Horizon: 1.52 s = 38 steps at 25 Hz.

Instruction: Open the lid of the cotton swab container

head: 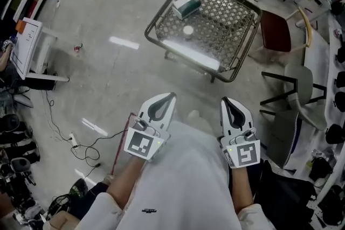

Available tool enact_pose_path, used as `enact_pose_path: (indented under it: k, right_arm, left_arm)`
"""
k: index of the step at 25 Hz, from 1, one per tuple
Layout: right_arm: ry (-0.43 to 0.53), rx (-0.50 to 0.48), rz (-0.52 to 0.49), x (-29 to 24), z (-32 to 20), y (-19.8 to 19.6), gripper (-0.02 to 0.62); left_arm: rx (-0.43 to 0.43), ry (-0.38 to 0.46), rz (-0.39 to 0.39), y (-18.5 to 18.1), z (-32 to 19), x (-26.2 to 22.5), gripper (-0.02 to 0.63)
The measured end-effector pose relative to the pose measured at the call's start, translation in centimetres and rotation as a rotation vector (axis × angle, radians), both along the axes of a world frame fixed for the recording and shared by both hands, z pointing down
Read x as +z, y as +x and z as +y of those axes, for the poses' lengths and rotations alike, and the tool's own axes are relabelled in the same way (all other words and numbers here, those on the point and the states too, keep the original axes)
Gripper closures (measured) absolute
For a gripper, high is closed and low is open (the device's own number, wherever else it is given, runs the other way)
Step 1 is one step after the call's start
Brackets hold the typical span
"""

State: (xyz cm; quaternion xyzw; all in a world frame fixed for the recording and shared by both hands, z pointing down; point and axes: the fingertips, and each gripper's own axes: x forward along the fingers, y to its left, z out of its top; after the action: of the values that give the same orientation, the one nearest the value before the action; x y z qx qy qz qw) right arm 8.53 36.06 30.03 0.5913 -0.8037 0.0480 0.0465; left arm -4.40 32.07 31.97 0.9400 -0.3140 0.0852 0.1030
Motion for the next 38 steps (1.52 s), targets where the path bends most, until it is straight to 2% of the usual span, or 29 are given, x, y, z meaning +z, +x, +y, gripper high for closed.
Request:
enact_pose_path:
  k: [3,8,14,20,23,27,31,34,38]
  right_arm:
    - [0.079,-0.005,-0.076,-1.4,-0.8,0.5,0.586]
    - [0.053,-0.052,0.053,-0.2,-2.5,0.0,0.594]
    - [0.018,-0.126,0.092,1.1,-6.0,-0.7,0.595]
    - [-0.014,-0.07,0.057,1.4,-12.9,-0.2,0.595]
    - [-0.036,-0.011,0.036,1.3,-16.8,0.2,0.597]
    - [-0.038,0.013,0.002,1.0,-21.0,0.2,0.595]
    - [-0.023,0.048,0.021,0.6,-24.6,-0.3,0.595]
    - [-0.016,0.084,0.017,0.8,-26.8,-0.1,0.595]
    - [-0.017,0.105,-0.009,1.0,-28.2,0.6,0.595]
  left_arm:
    - [-0.012,-0.012,0.011,0.6,-0.4,0.2,0.603]
    - [-0.026,-0.022,0.012,1.4,-0.9,0.8,0.603]
    - [-0.043,-0.057,0.021,1.8,-4.3,1.4,0.603]
    - [-0.011,-0.077,0.051,2.4,-11.0,1.8,0.603]
    - [0.028,-0.083,0.063,2.5,-15.1,1.1,0.601]
    - [0.098,-0.075,0.079,2.5,-20.7,0.0,0.603]
    - [0.158,-0.052,0.064,1.7,-25.4,0.0,0.603]
    - [0.178,-0.031,0.041,1.6,-28.1,0.2,0.603]
    - [0.193,-0.022,0.037,2.5,-29.1,0.3,0.603]
